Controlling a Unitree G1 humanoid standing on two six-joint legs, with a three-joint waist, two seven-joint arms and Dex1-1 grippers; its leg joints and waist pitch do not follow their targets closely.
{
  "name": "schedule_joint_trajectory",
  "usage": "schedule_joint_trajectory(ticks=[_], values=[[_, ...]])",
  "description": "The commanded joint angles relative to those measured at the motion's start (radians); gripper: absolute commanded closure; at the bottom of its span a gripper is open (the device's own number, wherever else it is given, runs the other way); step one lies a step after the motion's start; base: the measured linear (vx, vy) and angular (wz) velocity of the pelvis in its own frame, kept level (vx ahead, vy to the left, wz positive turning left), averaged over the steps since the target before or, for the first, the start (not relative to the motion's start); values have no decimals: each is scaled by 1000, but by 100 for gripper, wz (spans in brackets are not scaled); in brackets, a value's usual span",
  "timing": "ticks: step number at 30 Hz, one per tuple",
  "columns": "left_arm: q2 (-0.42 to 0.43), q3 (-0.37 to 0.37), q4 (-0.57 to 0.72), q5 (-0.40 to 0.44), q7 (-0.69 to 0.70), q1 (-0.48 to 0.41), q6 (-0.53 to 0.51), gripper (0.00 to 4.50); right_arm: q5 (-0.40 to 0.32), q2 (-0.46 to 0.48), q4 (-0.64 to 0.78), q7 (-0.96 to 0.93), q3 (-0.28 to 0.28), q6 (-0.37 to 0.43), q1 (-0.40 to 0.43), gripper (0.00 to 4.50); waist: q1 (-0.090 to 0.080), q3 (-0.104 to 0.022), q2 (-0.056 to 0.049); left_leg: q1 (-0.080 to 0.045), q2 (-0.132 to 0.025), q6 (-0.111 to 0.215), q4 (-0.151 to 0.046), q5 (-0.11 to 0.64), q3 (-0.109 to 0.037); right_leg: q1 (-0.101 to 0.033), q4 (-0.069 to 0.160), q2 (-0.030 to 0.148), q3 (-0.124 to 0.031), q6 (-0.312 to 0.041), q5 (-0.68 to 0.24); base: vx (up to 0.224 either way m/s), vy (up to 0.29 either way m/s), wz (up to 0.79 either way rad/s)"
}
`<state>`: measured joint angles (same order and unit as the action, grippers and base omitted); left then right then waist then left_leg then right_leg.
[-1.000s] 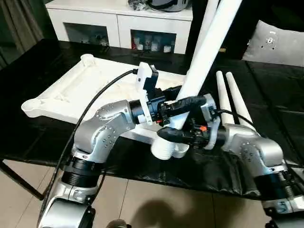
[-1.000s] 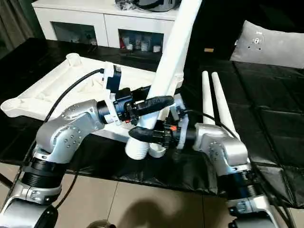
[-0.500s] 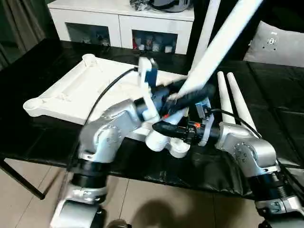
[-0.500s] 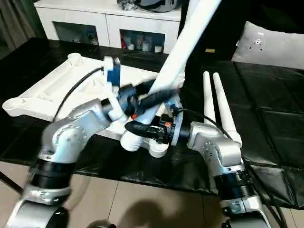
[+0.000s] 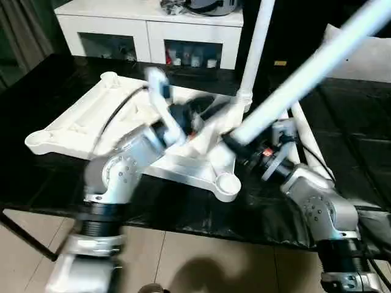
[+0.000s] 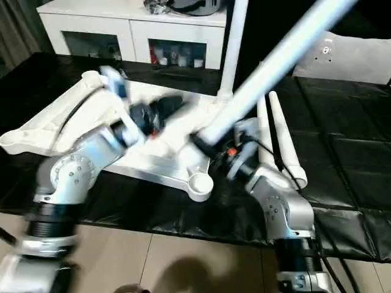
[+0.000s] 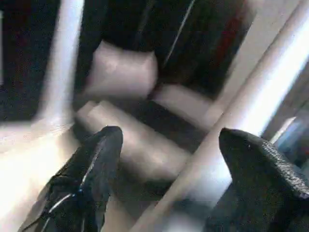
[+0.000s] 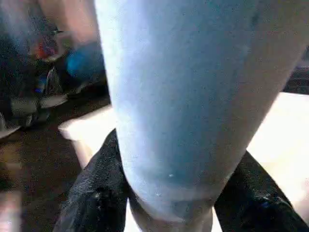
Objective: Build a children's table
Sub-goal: Pick table leg, then insert table leg to table base
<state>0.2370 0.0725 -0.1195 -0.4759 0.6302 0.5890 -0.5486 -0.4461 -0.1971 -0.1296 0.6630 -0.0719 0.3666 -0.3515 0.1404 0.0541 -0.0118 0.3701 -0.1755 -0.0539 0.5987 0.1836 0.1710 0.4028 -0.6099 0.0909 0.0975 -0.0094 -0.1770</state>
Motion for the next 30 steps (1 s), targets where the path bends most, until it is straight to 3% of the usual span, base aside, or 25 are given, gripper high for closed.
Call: schedule_joint_trajectory(ticks=[1,3,4,5,7,10,12,17,24,26,27,30], values=[[33,62,-29,93,26,-3,53,83,51,-16,27,-40,9,-12,1,262,-3,-72,-5,-11,-46,-25,-79,199,-22,-56,82,61,-53,-78,-280,0,0,0],[102,134,-65,178,76,-10,112,83,121,-39,19,-84,47,-11,10,263,-3,-73,-9,-11,-46,-33,-79,182,-23,-55,76,59,-54,-101,-225,0,0,0],[132,166,-78,211,109,-15,139,83,147,-44,16,-106,60,-8,15,263,-6,-72,-2,-10,-46,-33,-79,185,-20,-55,75,58,-55,-106,-221,0,0,0],[175,212,-97,250,161,-19,170,83,173,-37,16,-137,65,-21,23,263,-3,-71,-5,-12,-46,-35,-80,189,-22,-54,74,61,-55,-110,-226,0,0,0],[217,244,-121,261,243,-17,197,83,197,-21,21,-187,63,-29,32,263,-4,-70,-7,-13,-47,-41,-82,211,-20,-52,76,67,-58,-123,-244,0,0,0],[247,269,-155,282,305,-5,226,83,189,-15,26,-196,56,-23,40,263,-3,-69,-9,-15,-49,-42,-85,235,-21,-51,75,68,-58,-138,-250,0,0,0],[284,305,-202,316,397,9,292,83,157,-13,42,-166,50,-12,56,263,-4,-68,-17,-17,-49,-44,-87,271,-22,-50,77,69,-60,-136,-268,0,0,0],[297,351,-298,352,481,47,345,83,154,-12,58,-158,61,-9,66,263,-3,-67,-20,-17,-50,-51,-88,284,-23,-51,75,71,-61,-154,-247,0,0,0],[230,392,-581,471,464,170,527,146,162,-16,65,-152,75,-14,70,263,0,-71,-24,-17,-48,-51,-84,277,-24,-53,76,73,-60,-157,-228,0,0,0],[221,395,-627,479,484,194,547,168,161,-21,72,-146,75,-13,73,263,1,-71,-28,-14,-50,-51,-84,272,-25,-55,73,75,-60,-166,-208,0,0,0],[221,395,-627,479,484,194,547,168,161,-21,72,-146,75,-13,73,263,0,-72,-23,-14,-50,-49,-84,270,-24,-58,72,76,-60,-172,-205,0,0,0],[201,380,-708,467,533,235,585,195,161,-38,83,-136,69,-15,78,263,2,-72,-25,-14,-48,-39,-80,258,-21,-58,73,75,-60,-186,-190,0,0,0]])
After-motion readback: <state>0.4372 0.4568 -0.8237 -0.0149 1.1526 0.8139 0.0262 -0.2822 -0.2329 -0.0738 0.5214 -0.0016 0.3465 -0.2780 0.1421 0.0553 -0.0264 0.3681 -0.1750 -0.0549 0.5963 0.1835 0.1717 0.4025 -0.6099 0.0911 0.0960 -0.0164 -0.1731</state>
